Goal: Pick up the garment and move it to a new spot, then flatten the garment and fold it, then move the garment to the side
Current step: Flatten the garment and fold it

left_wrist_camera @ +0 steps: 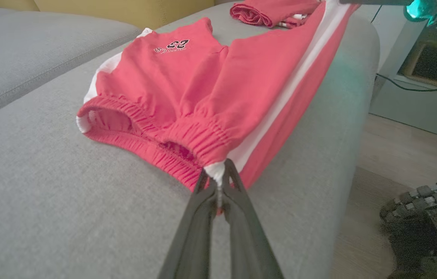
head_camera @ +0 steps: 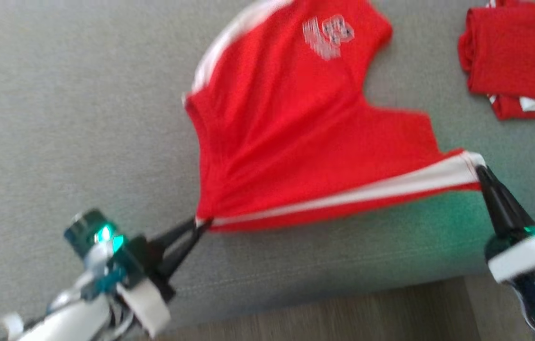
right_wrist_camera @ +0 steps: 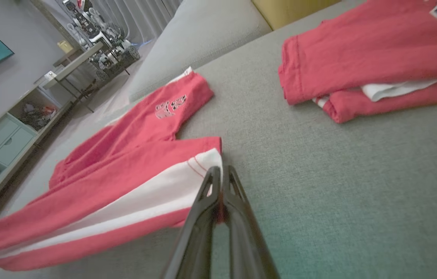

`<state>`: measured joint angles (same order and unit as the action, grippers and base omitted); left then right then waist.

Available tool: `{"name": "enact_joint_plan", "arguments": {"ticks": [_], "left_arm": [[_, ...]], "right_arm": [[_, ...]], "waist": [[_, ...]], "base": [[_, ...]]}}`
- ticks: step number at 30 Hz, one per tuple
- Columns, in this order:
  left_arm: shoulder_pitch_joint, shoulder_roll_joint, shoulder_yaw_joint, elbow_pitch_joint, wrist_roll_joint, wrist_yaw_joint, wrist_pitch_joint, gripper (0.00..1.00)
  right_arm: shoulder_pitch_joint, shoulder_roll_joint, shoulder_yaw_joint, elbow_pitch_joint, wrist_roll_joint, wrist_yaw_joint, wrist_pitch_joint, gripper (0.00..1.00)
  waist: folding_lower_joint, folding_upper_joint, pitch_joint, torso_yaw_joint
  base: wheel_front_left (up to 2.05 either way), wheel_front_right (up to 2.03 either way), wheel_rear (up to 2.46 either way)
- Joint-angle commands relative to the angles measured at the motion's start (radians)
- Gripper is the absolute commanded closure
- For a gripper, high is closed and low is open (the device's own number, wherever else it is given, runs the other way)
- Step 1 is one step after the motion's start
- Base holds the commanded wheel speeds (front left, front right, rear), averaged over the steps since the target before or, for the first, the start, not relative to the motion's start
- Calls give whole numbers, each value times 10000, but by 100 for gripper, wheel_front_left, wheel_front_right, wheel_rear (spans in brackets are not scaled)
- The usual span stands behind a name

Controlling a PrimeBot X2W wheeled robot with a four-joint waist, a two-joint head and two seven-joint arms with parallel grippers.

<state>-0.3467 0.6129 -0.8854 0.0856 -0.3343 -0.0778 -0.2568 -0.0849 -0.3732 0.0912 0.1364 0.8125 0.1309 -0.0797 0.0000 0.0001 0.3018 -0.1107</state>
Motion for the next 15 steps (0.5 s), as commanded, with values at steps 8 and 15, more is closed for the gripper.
{"name": "enact_joint_plan", "arguments": {"ticks": [8, 15], "left_arm": [[779, 756, 1027, -1649, -361, 440, -49, 100], [-404, -498, 1270, -1381, -1415, -2, -19, 100]], "right_arm": [[1768, 357, -2036, -3311, -675, -2, 1551, 100], [-48, 1531, -3162, -3626, -2051, -2, 3428, 100]], "waist": [[0, -1, -484, 562], [0, -1, -123, 1048]], "base": [[0, 0, 0], [0, 0, 0]]}}
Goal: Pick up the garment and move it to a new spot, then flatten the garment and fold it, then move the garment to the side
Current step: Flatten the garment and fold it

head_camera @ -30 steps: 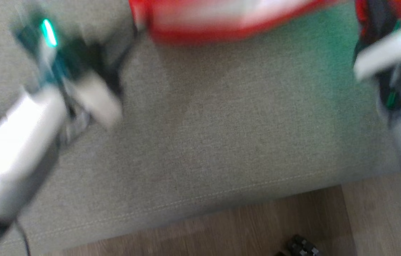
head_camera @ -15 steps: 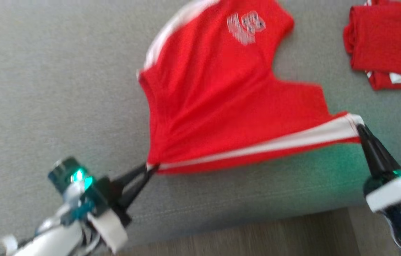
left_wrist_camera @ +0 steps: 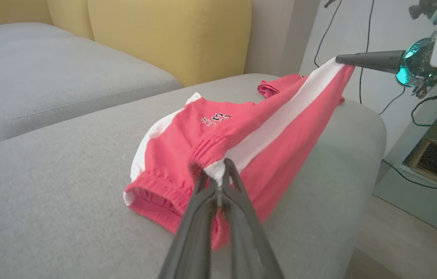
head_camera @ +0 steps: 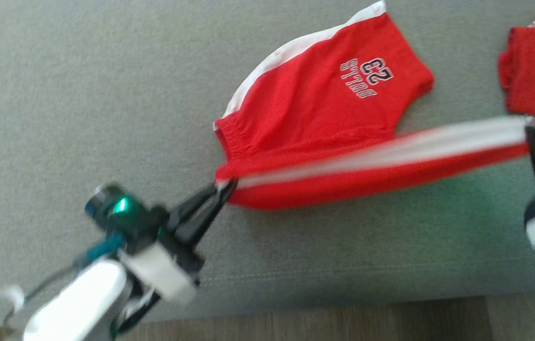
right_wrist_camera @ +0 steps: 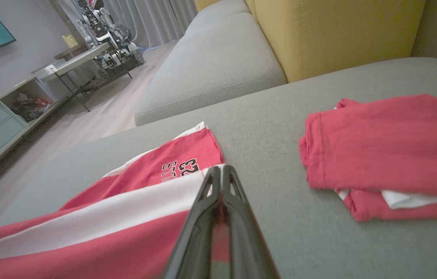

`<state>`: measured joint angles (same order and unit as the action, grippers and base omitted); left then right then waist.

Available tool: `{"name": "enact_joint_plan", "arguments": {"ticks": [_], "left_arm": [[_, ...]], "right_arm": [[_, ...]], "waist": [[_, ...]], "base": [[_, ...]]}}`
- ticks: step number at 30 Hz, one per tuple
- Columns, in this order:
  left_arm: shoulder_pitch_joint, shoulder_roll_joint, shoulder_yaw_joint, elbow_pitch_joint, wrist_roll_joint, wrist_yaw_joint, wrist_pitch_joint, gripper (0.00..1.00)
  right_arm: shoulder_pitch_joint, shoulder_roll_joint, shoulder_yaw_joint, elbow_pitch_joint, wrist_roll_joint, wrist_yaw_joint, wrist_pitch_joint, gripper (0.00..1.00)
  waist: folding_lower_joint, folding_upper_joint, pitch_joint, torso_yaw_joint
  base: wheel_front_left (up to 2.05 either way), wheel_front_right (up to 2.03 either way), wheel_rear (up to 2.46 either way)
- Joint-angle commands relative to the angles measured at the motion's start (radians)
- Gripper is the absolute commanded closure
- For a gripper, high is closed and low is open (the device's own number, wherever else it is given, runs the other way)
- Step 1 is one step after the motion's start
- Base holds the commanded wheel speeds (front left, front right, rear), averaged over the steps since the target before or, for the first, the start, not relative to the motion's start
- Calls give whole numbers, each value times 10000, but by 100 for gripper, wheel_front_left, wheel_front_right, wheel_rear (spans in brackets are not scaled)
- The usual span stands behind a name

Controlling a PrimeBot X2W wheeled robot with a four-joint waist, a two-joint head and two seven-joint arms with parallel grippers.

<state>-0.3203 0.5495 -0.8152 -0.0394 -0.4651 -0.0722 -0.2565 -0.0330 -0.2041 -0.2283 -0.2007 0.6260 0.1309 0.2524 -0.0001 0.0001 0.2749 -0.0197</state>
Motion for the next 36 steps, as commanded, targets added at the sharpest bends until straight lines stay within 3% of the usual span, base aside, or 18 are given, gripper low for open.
{"name": "enact_joint_plan", "arguments": {"ticks": [1, 5, 12, 20, 30, 32, 33, 34, 35, 36], "left_arm": [[-928, -72, 572, 90, -222, -124, -17, 100], [-1988, -825, 628, 1227, -673, -332, 4, 100], [-3355, -1776, 718, 3084, -1596, -507, 136, 100], [-4370, -2335, 681, 4436, -2271, -556, 544, 100], [-4958, -2779, 554, 5424, -2436, -572, 344, 100], [-5015, -2867, 473, 5599, -2456, -575, 299, 100], [-5028, -2913, 445, 5673, -2490, -576, 275, 100], [-5041, -2943, 421, 5743, -2515, -577, 250, 72], [-5049, -2955, 406, 5819, -2508, -578, 220, 8], [-5051, -2966, 412, 5874, -2469, -575, 176, 0]], "right_arm": [[-967, -62, -26, -50, -412, -2, 308, 100], [-2683, 55, -61, 920, -1202, -2, 688, 100], [-5363, -365, 549, 2940, -1909, -2, 777, 100], [-8114, -1201, 1972, 5768, -2187, -2, 402, 100], [-9544, -1488, 3318, 7726, -1948, -2, -536, 100], [-9724, -1490, 3506, 8060, -1852, -2, -698, 79], [-9798, -1493, 3592, 8211, -1800, -2, -786, 56], [-9862, -1493, 3648, 8351, -1751, -2, -894, 0], [-9902, -1488, 3672, 8474, -1685, -2, -1037, 0], [-9913, -1479, 3678, 8579, -1601, -2, -1180, 0]], "waist": [[1, -1, 223, 211], [1, -1, 634, 492], [1, -1, 1334, 872], [1, -1, 2053, 1337], [1, -1, 2271, 1569], [1, -1, 2264, 1564], [1, -1, 2249, 1553], [1, -1, 2231, 1537], [1, -1, 2191, 1515], [1, -1, 2140, 1493]], "base": [[0, 0, 0], [0, 0, 0], [0, 0, 0], [0, 0, 0], [0, 0, 0], [0, 0, 0], [0, 0, 0], [0, 0, 0], [0, 0, 0], [0, 0, 0]]}}
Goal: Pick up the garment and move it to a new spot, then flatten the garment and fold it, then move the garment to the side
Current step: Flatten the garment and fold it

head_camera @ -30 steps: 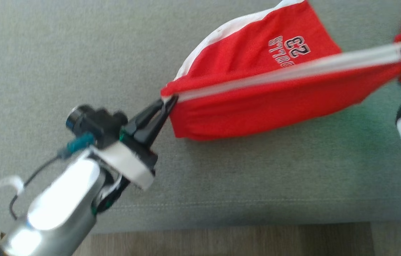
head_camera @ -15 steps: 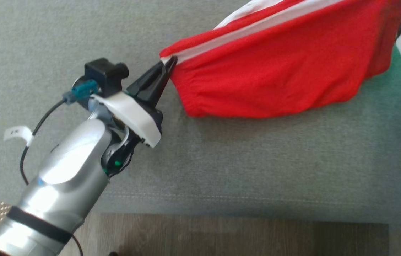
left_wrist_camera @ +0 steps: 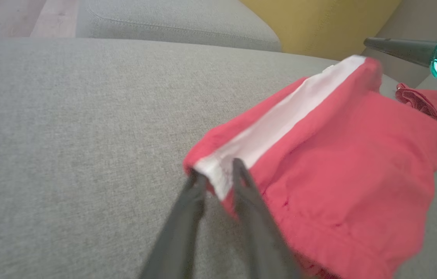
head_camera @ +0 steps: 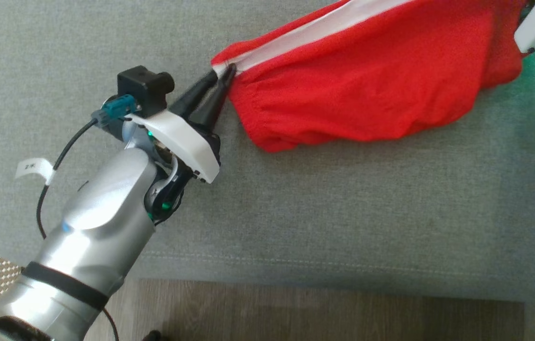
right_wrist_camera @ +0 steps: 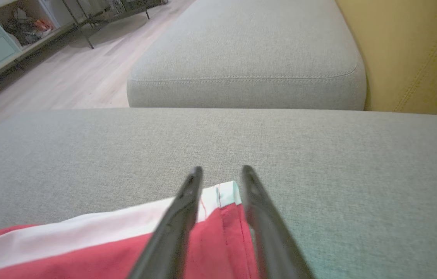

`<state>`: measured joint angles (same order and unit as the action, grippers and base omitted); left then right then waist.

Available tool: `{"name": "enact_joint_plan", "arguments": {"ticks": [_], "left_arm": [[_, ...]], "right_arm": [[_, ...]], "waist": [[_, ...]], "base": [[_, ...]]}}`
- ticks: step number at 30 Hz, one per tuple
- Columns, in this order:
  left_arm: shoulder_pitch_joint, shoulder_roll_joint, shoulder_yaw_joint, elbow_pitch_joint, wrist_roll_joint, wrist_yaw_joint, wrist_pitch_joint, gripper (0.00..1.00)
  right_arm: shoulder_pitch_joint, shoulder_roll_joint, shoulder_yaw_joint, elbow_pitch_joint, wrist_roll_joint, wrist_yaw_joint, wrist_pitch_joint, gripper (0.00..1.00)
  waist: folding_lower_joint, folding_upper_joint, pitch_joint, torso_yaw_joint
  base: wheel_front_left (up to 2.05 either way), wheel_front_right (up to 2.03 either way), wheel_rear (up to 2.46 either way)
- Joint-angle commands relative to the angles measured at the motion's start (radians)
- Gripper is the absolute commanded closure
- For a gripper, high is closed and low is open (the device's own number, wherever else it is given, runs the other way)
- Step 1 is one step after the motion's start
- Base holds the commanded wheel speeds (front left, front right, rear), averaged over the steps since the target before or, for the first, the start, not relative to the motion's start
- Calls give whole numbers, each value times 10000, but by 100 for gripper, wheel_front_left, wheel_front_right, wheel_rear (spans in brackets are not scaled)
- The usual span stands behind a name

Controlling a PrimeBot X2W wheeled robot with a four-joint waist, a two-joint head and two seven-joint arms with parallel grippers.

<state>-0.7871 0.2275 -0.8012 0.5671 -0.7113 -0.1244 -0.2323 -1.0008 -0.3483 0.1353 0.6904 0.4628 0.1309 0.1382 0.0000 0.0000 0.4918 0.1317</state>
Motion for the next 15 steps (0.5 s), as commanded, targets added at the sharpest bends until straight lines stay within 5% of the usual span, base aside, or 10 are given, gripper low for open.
{"name": "enact_joint_plan", "arguments": {"ticks": [1, 6, 15], "left_arm": [[-364, 236, 318, -169, 36, -12, -118, 0], [276, 228, 752, -571, 271, 618, -268, 0], [3517, 114, 2749, -3886, 2063, 3056, -292, 0]], "right_arm": [[-209, -36, 57, -254, 120, -2, -173, 0], [567, -87, 243, -348, 790, -2, -694, 0], [2758, -263, 334, -731, 1646, -2, -844, 0]], "waist": [[0, 0, -100, -44], [0, 0, -624, -214], [0, 0, -1650, -193]], "base": [[0, 0, 0], [0, 0, 0], [0, 0, 0]]}}
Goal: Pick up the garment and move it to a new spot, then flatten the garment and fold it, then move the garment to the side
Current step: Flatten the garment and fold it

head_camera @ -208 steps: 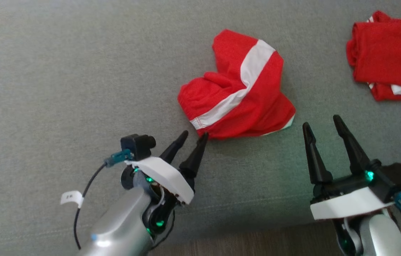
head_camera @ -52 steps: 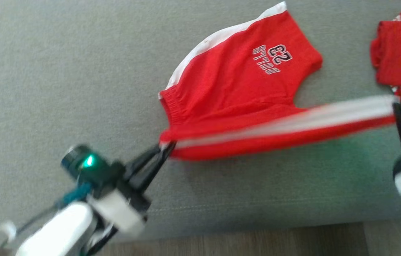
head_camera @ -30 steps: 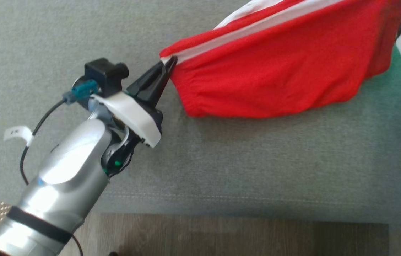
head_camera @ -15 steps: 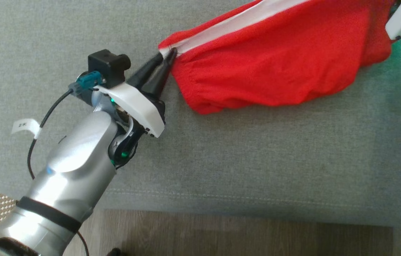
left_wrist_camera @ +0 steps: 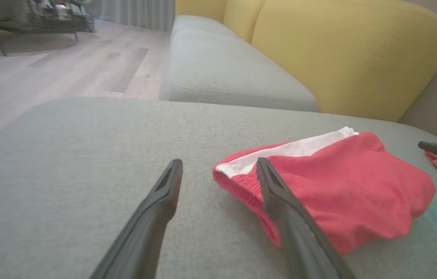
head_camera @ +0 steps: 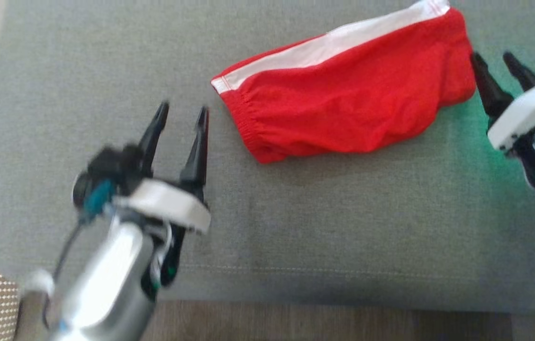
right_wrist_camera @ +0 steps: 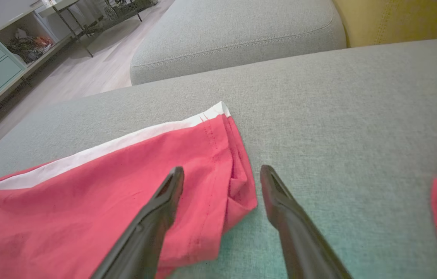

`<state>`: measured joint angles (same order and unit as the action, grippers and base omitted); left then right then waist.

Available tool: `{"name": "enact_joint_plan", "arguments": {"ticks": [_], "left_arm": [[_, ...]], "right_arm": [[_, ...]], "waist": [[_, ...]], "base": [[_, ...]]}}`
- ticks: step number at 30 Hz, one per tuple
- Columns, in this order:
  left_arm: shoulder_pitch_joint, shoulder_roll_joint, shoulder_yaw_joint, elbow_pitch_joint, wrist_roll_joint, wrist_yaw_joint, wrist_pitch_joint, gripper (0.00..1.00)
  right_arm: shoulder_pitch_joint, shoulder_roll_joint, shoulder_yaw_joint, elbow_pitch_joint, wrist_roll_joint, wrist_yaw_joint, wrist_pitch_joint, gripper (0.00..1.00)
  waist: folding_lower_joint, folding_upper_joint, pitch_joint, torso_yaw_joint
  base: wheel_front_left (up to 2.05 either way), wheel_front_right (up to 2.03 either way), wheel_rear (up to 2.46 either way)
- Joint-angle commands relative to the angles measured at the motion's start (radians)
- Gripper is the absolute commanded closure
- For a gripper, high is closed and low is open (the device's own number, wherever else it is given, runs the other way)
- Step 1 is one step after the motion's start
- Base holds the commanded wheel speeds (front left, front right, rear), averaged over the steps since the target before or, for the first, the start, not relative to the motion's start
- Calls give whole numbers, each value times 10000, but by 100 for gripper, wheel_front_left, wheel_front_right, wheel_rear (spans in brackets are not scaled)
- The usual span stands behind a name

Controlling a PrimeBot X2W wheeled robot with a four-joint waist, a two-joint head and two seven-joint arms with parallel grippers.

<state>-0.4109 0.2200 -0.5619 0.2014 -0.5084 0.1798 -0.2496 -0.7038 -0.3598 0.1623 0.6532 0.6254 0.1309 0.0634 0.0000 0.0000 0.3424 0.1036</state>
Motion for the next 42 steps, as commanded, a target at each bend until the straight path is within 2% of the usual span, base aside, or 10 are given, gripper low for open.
{"name": "enact_joint_plan", "arguments": {"ticks": [1, 8, 15, 22, 23, 24, 25, 27, 36, 42], "left_arm": [[153, 104, 510, -583, 286, 194, -120, 0], [1969, -370, 516, -2162, 2174, 711, -121, 0], [2466, -900, 616, -2684, 2896, 617, -121, 0], [2844, -1152, 917, -2846, 3104, 509, -121, 0], [2892, -1180, 963, -2852, 3141, 487, -121, 0], [2936, -1205, 1010, -2856, 3189, 476, -121, 0], [2972, -1226, 1063, -2875, 3252, 480, -121, 0], [3046, -1244, 1165, -2914, 3404, 493, -122, 0], [3429, -1214, 1666, -3003, 3780, 499, -122, 0], [3623, -1235, 1762, -3002, 3909, 405, -122, 0]], "right_arm": [[-70, -163, 23, -296, -12, -2, -129, 0], [-41, -446, -750, 876, -724, -2, -386, 0], [-867, -793, -1506, 2799, -2051, -2, -174, 0], [-1316, -607, -1446, 3796, -2615, -2, 317, 0], [-1335, -571, -1393, 3928, -2675, -2, 430, 4], [-1346, -542, -1351, 4051, -2723, -2, 538, 24], [-1355, -511, -1323, 4149, -2743, -2, 618, 58], [-1384, -496, -1314, 4267, -2741, -2, 627, 100], [-1581, -682, -1405, 4280, -2593, -2, -160, 100], [-1692, -1278, -1225, 4058, -2638, -2, -320, 100]], "waist": [[0, 0, -246, 190], [0, 0, -379, 1217], [0, 0, -90, 2099], [0, 0, -68, 2316], [0, 0, -84, 2313], [0, 0, -106, 2302], [0, 0, -134, 2281], [0, 0, -195, 2202], [0, 0, -636, 1392], [0, 0, -991, 812]], "base": [[0, 0, 0], [0, 0, 0], [0, 0, 0], [0, 0, 0], [0, 0, 0], [0, 0, 0], [0, 0, 0], [0, 0, 0], [0, 0, 0], [0, 0, 0]]}}
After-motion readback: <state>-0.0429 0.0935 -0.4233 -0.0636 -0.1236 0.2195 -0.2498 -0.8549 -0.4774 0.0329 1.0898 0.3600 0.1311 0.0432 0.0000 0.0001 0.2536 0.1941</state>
